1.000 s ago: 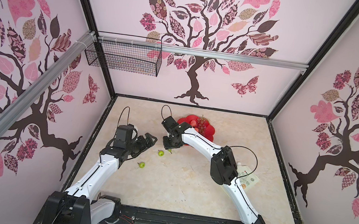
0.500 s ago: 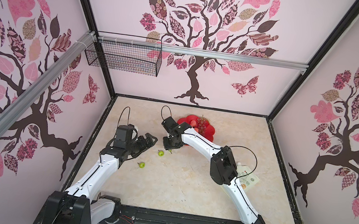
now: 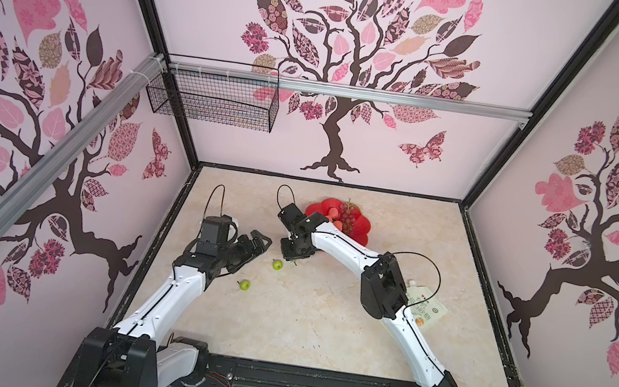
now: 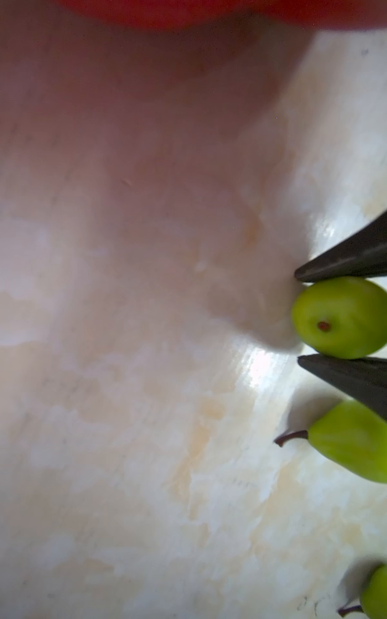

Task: Place and organize the fake fruits in the fruit bowl
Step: 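Lower the right gripper and close it on a round green pear, then lift the pear and carry it over the red bowl with the right gripper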

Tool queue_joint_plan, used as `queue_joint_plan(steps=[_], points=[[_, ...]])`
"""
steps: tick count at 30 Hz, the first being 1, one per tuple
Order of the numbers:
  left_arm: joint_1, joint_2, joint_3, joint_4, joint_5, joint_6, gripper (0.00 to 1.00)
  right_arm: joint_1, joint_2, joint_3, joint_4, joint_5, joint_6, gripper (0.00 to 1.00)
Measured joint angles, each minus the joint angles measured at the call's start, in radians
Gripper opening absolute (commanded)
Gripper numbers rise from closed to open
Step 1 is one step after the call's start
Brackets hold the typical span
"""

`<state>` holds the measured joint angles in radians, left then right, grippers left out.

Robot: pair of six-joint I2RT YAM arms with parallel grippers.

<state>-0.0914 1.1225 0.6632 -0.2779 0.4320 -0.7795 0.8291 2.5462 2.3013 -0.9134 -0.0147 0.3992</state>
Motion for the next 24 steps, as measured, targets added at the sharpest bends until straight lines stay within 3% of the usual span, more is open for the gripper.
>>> queue_joint_plan(steps=[11, 24], points=[[-0.005, -0.005, 0.023, -0.029, 0.013, 0.047, 0.98, -0.012, -0.021, 0.026, -0.033, -0.022, 0.001, 0.36], [-0.159, 0.098, 0.21, -0.055, -0.046, 0.113, 0.98, -0.117, -0.293, -0.158, 0.004, -0.03, -0.006, 0.35]])
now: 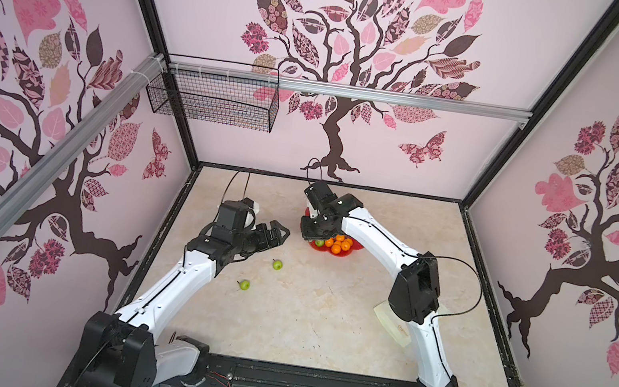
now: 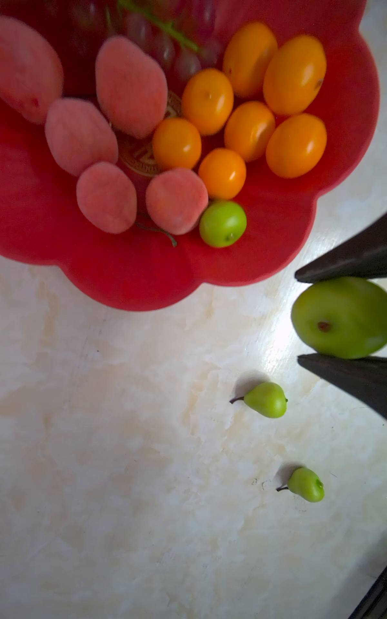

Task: Place and organize the fake fruits in the fruit bowl

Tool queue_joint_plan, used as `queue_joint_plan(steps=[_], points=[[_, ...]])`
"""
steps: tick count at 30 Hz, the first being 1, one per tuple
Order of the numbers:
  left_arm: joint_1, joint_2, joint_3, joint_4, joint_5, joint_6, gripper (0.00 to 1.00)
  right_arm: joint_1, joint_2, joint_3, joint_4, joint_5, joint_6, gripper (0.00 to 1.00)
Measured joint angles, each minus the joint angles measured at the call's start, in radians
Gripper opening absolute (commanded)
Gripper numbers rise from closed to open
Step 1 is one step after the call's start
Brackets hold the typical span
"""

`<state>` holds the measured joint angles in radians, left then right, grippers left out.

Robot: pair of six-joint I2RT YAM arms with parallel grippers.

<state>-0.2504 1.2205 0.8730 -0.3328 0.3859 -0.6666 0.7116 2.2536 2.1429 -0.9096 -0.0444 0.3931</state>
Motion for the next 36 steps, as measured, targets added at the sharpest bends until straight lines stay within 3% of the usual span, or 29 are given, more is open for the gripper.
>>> queue_joint_plan(steps=[8, 16, 36], points=[[-0.071, 0.093, 0.051, 0.003, -0.003, 0.017, 0.98, -0.066, -0.018, -0.143, 0.035, 0.018, -0.013, 0.35], [-0.137, 0.177, 0.079, 0.01, 0.022, 0.04, 0.98, -0.079, -0.017, -0.159, 0.051, 0.035, -0.024, 0.35], [-0.141, 0.185, 0.079, 0.01, 0.065, 0.055, 0.98, -0.08, 0.031, -0.158, 0.061, 0.033, -0.032, 0.41]])
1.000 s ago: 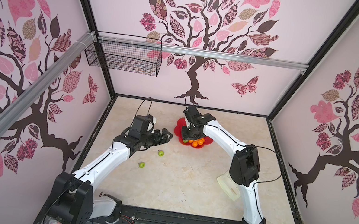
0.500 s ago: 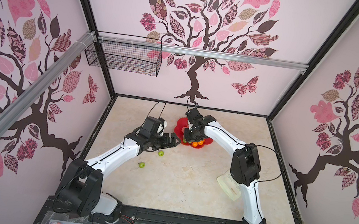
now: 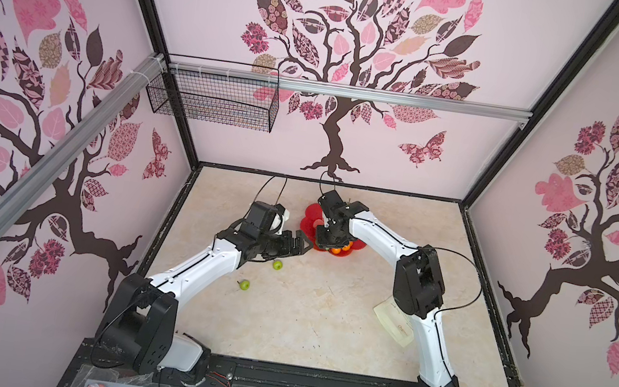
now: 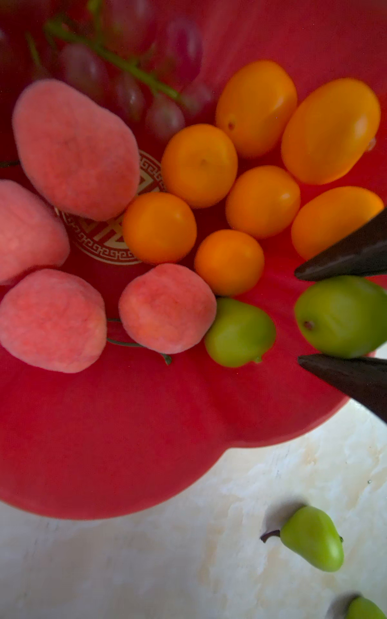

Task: Place and organize the fake fruits in the fruit bowl

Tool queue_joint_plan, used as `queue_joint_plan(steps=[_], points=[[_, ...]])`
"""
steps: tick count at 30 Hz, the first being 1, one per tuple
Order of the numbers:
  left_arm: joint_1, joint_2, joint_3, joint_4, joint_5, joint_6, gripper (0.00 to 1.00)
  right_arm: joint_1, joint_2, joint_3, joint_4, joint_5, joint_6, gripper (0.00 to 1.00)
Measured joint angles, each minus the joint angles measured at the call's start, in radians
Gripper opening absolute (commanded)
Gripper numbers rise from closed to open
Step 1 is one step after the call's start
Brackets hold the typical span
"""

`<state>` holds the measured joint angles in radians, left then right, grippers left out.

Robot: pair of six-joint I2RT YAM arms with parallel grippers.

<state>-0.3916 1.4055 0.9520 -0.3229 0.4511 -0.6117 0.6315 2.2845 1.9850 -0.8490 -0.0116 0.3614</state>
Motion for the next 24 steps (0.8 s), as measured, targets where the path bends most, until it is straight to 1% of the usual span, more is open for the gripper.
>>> queue_joint_plan(steps=[13, 17, 20, 24], points=[[0.0, -0.014, 0.0, -0.003, 0.025, -0.002, 0.98, 0.0, 0.0, 0.006, -0.009, 0.015, -0.003, 0.45], [0.0, -0.082, 0.0, -0.01, 0.012, -0.009, 0.98, 0.0, -0.004, 0.008, -0.011, 0.041, -0.003, 0.46], [0.0, -0.156, 0.0, -0.028, -0.027, -0.009, 0.98, 0.003, -0.007, 0.006, -0.009, 0.06, -0.001, 0.46], [0.006, -0.246, -0.005, -0.066, -0.097, -0.009, 0.98, 0.019, -0.056, -0.013, 0.007, 0.073, 0.001, 0.46]])
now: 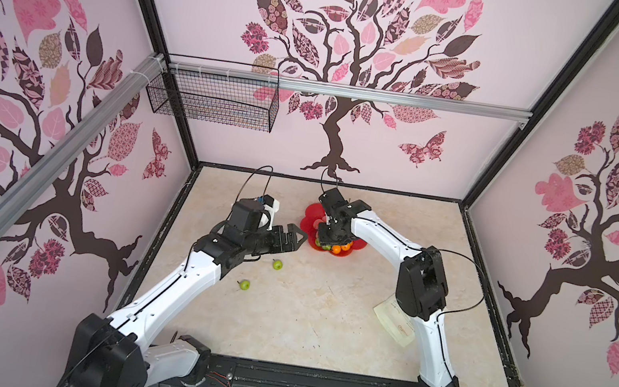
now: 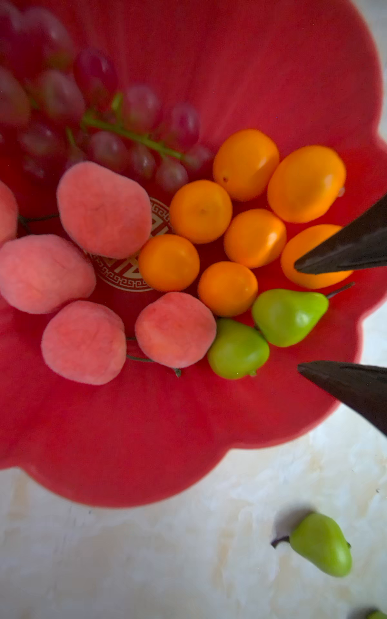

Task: Place and organize the fake fruits in the fruit bowl

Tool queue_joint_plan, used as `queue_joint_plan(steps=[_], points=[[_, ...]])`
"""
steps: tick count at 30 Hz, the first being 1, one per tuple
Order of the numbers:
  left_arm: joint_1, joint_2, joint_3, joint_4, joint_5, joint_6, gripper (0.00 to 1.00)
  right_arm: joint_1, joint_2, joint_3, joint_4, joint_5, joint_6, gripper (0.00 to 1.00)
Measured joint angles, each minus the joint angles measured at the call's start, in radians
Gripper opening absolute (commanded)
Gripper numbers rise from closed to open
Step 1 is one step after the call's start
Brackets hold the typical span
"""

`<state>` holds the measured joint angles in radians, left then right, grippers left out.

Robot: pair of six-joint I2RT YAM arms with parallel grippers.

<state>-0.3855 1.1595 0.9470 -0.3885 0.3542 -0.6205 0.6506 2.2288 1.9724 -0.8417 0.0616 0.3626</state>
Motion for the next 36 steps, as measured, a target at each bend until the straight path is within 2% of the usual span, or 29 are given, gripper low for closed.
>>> queue_joint_plan(steps=[6, 14, 20, 29, 36], points=[[0.055, -0.114, -0.067, -0.026, -0.039, -0.016, 0.98, 0.096, -0.088, 0.0, 0.051, 0.004, 0.001, 0.46], [0.174, -0.227, -0.147, -0.098, -0.039, -0.038, 0.98, 0.23, -0.066, 0.047, 0.072, -0.047, 0.034, 0.46], [0.26, -0.259, -0.213, -0.111, -0.012, -0.055, 0.98, 0.257, 0.028, 0.134, 0.063, -0.072, 0.058, 0.47], [0.412, -0.258, -0.316, -0.1, 0.082, -0.093, 0.98, 0.259, 0.153, 0.167, 0.03, -0.119, 0.105, 0.48], [0.453, -0.24, -0.348, -0.071, 0.127, -0.105, 0.98, 0.259, 0.19, 0.191, 0.023, -0.145, 0.109, 0.5]])
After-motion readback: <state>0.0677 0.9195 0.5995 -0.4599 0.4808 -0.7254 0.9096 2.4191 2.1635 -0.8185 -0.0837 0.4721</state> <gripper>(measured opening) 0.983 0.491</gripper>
